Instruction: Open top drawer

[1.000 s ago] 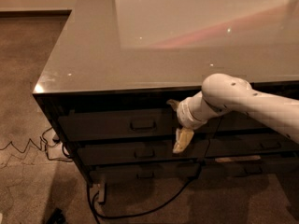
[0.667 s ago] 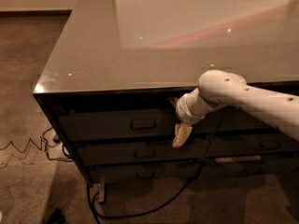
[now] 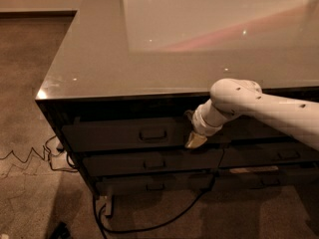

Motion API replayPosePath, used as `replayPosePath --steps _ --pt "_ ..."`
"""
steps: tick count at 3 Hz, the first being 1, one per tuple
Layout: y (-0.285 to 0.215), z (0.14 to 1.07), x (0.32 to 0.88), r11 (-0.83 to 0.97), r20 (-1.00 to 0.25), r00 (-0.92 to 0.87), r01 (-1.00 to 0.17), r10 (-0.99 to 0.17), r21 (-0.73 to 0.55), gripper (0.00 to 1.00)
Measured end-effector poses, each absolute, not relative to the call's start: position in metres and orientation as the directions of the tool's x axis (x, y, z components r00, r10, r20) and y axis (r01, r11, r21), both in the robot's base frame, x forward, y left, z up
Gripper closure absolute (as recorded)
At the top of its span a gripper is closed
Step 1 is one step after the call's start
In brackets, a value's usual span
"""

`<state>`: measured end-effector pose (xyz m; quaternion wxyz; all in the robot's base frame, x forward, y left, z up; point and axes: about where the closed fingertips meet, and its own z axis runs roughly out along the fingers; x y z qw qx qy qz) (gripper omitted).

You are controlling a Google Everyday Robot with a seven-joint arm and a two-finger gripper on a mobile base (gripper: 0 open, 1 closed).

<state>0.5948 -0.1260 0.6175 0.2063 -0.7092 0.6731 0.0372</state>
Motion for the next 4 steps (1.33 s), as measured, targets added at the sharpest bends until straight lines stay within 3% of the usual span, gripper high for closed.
replayPosePath --steps 2,3,4 --pt "-0.125 0.633 0.595 -0.009 -0.331 0.091 -0.97 -0.939 -0.243 0.88" --pt "-0.125 0.636 0.593 -0.002 -0.335 0.086 -0.97 -0.938 -0.244 1.0" --pt "-0.129 0.641 0.579 0.015 -0.329 0.068 -0.97 -0.942 -0.244 0.81"
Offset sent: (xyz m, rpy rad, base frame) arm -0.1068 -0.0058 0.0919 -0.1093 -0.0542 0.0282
